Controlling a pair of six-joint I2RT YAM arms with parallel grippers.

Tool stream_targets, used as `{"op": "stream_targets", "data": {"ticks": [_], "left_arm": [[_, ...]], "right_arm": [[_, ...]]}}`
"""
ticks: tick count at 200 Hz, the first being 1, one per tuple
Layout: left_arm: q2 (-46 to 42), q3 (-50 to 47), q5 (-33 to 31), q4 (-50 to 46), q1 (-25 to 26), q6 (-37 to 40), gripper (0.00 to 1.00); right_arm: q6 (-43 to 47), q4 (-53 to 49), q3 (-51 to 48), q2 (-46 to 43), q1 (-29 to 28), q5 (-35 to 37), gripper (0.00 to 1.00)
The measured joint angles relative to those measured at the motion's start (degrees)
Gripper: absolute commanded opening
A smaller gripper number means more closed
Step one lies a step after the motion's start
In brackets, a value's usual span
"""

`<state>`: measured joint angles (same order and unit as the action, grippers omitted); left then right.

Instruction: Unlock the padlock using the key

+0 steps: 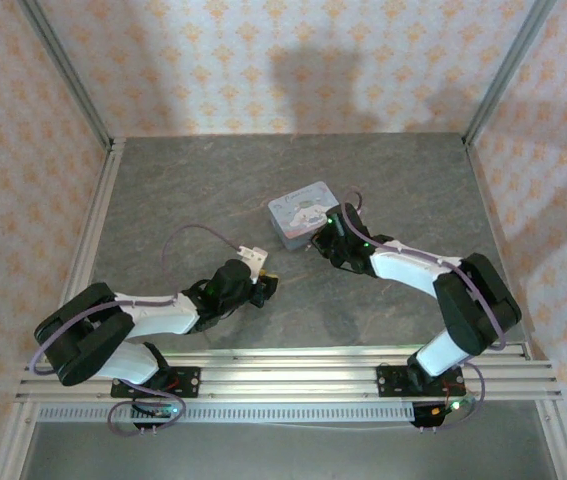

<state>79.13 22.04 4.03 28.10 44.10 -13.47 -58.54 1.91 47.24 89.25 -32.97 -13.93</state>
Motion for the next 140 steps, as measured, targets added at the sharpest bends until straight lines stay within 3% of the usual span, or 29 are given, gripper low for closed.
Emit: {"op": "stream_targets", "data": {"ticks": [140], "left_arm": [[-3.3,-1.16,-0.02,-0.83,0.0,0.02,0.38]], "right_arm": [[-1.09,12.98,-5.68,4.04,0.0,3.39,0.0]]}}
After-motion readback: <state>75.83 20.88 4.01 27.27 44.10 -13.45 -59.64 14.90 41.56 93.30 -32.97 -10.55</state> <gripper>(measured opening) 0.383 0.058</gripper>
